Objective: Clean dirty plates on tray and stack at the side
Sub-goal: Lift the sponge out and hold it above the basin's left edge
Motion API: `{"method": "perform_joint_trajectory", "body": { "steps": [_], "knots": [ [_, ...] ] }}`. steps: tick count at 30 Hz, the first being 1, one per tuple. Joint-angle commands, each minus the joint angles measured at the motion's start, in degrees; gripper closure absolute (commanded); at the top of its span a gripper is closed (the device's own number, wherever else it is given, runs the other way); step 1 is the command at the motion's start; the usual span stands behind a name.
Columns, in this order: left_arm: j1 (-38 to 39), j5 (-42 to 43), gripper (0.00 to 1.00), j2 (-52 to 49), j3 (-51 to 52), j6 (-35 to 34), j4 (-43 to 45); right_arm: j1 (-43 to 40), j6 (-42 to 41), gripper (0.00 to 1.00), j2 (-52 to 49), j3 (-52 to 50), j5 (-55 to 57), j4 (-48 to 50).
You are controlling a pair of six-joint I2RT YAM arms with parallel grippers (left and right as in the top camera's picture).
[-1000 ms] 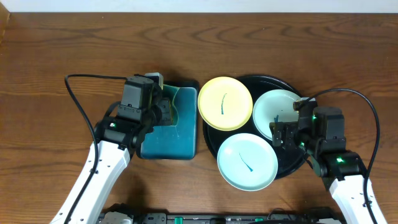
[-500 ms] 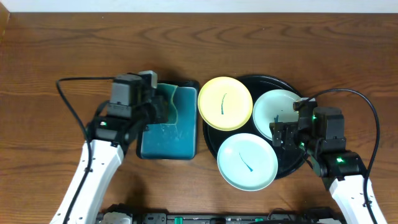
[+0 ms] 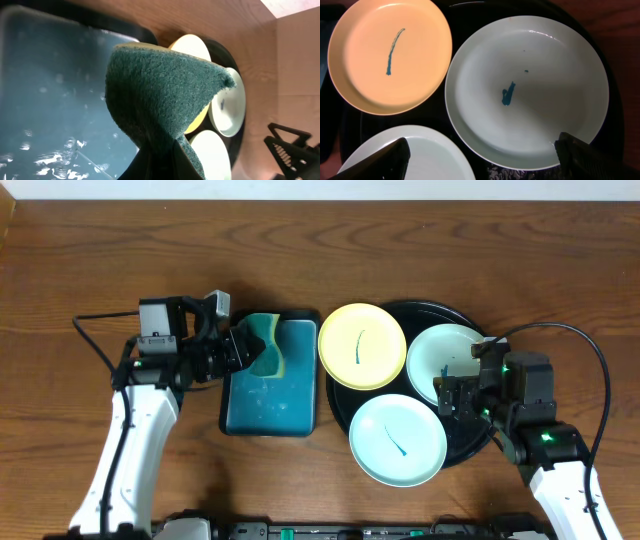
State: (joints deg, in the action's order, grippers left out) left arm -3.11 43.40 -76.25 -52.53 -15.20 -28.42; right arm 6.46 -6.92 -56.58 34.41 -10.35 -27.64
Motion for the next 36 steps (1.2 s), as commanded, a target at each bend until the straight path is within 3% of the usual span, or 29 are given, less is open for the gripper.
{"method": "perform_joint_trajectory", "body": {
  "steps": [1, 15, 22, 36],
  "knots": [
    [-1.46, 6.43, 0.93, -2.23, -0.09, 0.35, 0.33, -0.37, 0.79, 0.08, -0.11, 1.05, -0.22, -0.04],
    [-2.34, 10.69, 0.93, -6.16, -0.09, 3.93, 0.90, -0.37, 0.81, 0.08, -0.11, 1.05, -0.20, -0.04],
    [-2.34, 19.96, 0.92, -6.16, -0.09, 10.51, 4.11, -0.37, 0.81, 0.07, -0.11, 1.05, -0.20, -0.04],
    [-2.34, 23.15, 0.92, -6.14, -0.09, 14.99, 5.53, -0.37, 0.81, 0.08, -0.13, 1.05, -0.20, -0.04]
  ]
}}
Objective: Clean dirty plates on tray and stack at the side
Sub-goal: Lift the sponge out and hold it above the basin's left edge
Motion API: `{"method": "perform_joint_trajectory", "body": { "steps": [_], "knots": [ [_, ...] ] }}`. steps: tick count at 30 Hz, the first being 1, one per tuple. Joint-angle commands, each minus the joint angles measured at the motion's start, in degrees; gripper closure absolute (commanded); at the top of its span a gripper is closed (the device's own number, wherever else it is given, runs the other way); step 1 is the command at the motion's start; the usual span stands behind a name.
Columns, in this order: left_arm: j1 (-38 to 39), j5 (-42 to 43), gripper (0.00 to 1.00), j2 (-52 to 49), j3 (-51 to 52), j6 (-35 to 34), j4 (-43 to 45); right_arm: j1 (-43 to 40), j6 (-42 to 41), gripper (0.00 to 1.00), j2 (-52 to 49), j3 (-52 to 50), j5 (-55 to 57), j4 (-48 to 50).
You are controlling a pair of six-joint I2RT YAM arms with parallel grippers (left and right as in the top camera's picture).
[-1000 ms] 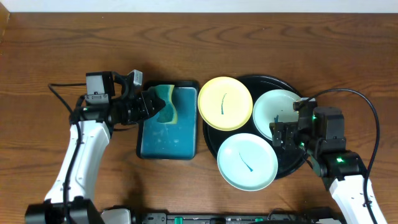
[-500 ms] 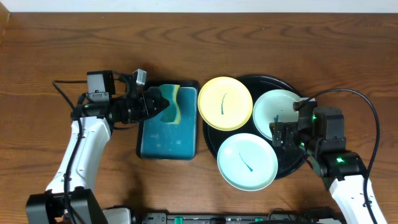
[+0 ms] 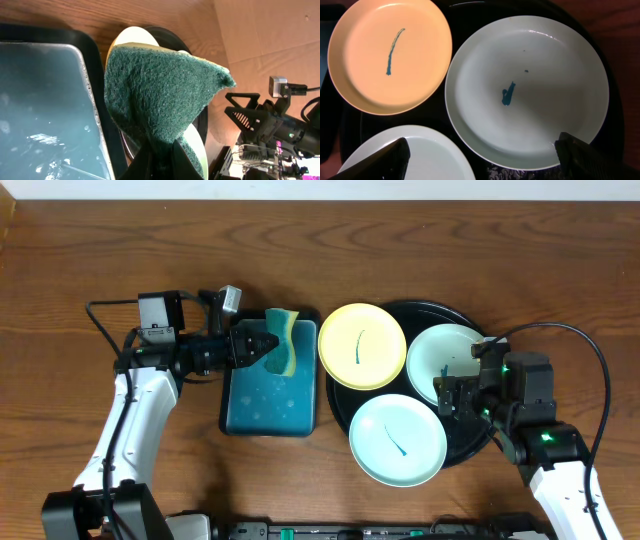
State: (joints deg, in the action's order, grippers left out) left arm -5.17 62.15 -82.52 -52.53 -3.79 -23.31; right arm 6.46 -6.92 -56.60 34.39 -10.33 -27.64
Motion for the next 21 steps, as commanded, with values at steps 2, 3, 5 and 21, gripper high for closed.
{"method": "perform_joint_trajectory", "body": {
  "steps": [2, 3, 5, 21],
  "knots": [
    [-0.31, 6.45, 0.93, 0.13, -0.09, 4.31, 0.96, -0.37, 0.81, 0.08, -0.11, 1.07, -0.22, -0.04],
    [-0.28, 6.88, 0.93, 0.13, -0.09, 4.28, 1.33, -0.37, 0.81, 0.08, -0.11, 1.07, -0.22, -0.04],
    [-0.31, 7.82, 0.92, 0.13, -0.09, 4.48, 2.01, -0.37, 0.81, 0.08, -0.11, 1.07, -0.22, -0.04],
    [-2.91, 9.70, 0.93, 0.22, -0.09, 4.42, 2.64, -0.37, 0.81, 0.08, -0.11, 1.07, -0.22, -0.04]
  ]
}}
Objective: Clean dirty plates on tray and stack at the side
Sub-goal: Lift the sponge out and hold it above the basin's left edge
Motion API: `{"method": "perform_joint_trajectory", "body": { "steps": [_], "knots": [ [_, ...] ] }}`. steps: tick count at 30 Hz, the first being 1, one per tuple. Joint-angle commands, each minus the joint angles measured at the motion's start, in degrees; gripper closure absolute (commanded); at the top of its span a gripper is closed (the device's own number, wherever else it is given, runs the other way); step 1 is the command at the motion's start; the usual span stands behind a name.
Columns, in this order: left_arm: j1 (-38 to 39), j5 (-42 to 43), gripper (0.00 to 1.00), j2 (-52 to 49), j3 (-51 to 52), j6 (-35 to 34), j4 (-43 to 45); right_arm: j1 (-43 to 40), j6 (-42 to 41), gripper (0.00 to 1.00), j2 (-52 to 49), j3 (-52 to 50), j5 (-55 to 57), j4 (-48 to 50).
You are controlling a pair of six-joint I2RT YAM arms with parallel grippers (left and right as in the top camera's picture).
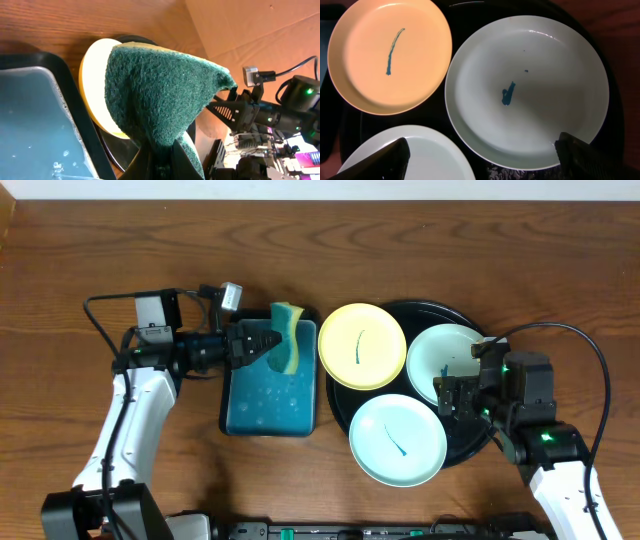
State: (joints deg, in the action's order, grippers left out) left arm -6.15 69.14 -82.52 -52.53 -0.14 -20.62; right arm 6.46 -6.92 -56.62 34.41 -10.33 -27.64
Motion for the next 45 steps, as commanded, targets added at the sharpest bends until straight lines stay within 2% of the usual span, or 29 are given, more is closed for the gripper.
{"method": "perform_joint_trajectory", "body": {
  "steps": [1, 8, 17, 37, 45],
  "knots": [
    [-2.51, 2.73, 0.93, 0.22, -0.09, 0.76, -0.26, -0.37, 0.81, 0.08, -0.09, 1.05, -0.22, -0.04],
    [-6.56, 5.73, 0.93, 0.22, -0.09, 2.01, -3.21, -0.37, 0.81, 0.07, -0.09, 1.05, -0.22, -0.04],
    [-6.86, 12.33, 0.92, 0.22, -0.09, 4.94, -3.50, -0.37, 0.81, 0.08, -0.09, 1.05, -0.22, -0.04],
    [-6.86, 12.24, 0.93, 0.22, -0.09, 5.51, -3.54, -0.37, 0.81, 0.08, -0.09, 1.05, -0.22, -0.04],
    [-6.86, 7.52, 0.92, 0.22, -0.09, 5.55, -5.86, -0.37, 0.81, 0.08, -0.09, 1.05, -0.22, -0.04]
  ]
}}
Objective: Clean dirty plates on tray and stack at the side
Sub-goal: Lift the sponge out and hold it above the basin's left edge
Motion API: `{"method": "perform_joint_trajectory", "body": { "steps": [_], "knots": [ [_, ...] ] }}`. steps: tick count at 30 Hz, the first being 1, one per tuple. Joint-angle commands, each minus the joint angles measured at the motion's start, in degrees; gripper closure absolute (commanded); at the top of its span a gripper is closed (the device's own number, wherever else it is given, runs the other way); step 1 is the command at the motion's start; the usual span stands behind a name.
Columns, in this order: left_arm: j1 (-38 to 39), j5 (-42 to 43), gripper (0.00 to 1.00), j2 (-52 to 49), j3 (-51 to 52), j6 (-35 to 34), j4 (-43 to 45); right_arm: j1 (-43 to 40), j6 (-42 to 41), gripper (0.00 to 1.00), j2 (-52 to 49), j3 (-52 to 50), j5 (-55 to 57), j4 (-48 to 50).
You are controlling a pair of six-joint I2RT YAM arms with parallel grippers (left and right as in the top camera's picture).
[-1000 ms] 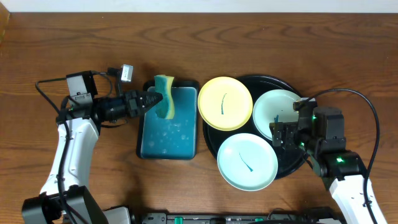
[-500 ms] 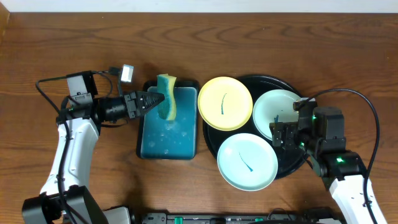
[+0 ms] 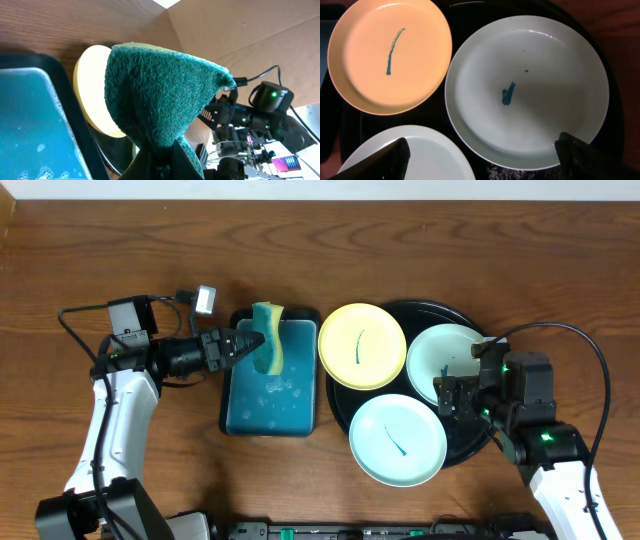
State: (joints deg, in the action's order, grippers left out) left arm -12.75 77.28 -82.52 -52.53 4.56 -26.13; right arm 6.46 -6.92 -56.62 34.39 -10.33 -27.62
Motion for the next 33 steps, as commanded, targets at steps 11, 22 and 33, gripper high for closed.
{"method": "perform_joint_trajectory", "body": {
  "steps": [11, 22, 33],
  "knots": [
    [-0.26, 4.11, 0.93, 0.22, -0.09, 5.09, -0.33, -0.37, 0.81, 0.08, -0.09, 1.07, -0.22, -0.04],
    [-0.26, -7.89, 0.92, 0.22, -0.09, 2.89, -0.81, -0.37, 0.81, 0.07, -1.20, 1.07, -0.22, 0.24],
    [-0.24, -10.19, 0.93, 0.22, -0.09, 3.30, -0.61, -0.37, 0.81, 0.07, -2.43, 1.07, -0.24, 0.59]
  ]
}}
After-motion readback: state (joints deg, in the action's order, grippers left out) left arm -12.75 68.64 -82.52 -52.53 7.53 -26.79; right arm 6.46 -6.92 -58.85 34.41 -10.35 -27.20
